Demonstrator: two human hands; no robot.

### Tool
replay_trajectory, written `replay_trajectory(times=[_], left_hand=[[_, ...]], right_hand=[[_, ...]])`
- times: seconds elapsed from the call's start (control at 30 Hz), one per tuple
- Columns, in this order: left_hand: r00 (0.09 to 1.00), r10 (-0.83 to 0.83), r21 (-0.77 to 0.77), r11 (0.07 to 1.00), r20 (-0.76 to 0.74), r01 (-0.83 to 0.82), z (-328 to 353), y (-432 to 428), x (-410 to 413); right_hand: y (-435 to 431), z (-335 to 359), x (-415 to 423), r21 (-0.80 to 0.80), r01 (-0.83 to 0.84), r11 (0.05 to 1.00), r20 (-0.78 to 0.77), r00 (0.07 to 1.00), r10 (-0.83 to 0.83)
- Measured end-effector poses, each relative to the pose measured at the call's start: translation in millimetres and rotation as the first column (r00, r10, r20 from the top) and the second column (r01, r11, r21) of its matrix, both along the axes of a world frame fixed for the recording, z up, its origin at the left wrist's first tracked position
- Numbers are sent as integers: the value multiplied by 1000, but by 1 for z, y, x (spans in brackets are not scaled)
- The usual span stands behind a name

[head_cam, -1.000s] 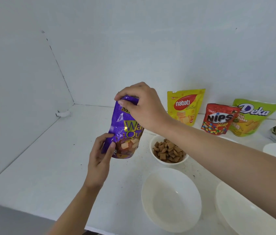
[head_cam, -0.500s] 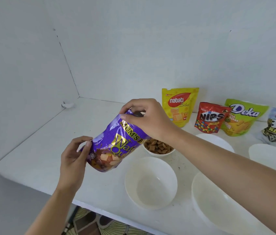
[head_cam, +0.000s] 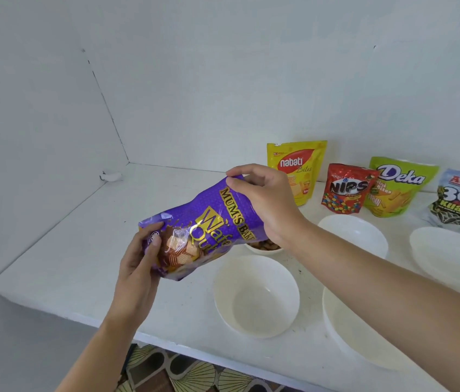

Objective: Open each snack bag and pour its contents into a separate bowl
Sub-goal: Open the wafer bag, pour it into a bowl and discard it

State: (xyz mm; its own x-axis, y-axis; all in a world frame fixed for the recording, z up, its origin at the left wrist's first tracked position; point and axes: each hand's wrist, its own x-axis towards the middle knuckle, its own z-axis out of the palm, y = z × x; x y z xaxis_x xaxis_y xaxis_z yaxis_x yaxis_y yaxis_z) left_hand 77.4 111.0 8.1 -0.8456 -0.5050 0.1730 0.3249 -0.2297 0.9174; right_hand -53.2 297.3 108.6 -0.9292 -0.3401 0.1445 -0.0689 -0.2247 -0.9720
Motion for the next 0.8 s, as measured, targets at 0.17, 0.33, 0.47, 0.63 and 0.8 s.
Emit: replay_trajectory(times=[0.17,0.33,0.47,0.63,0.8], left_hand=[[999,-52,-21,998,-1,52,7,-9,-3],[1000,21,-120,993,0,-21,22,-26,-8],[999,20,-214,977,29,-14,26,-35,-8],[996,21,-269,963,92,4,25,-39,-3],[994,38,-355,935,106,3,35,-32,-6]], right_hand=[[-3,-14,5,-19,32,999,-11,999,-32],[4,-26,12,66,-7,998,-88,996,13],[8,-40,19,99,-32,995,-64,997,38],[11,-56,28,144,-30,989,-27,999,34],[14,-68,32,138,34,990,-1,999,-34]])
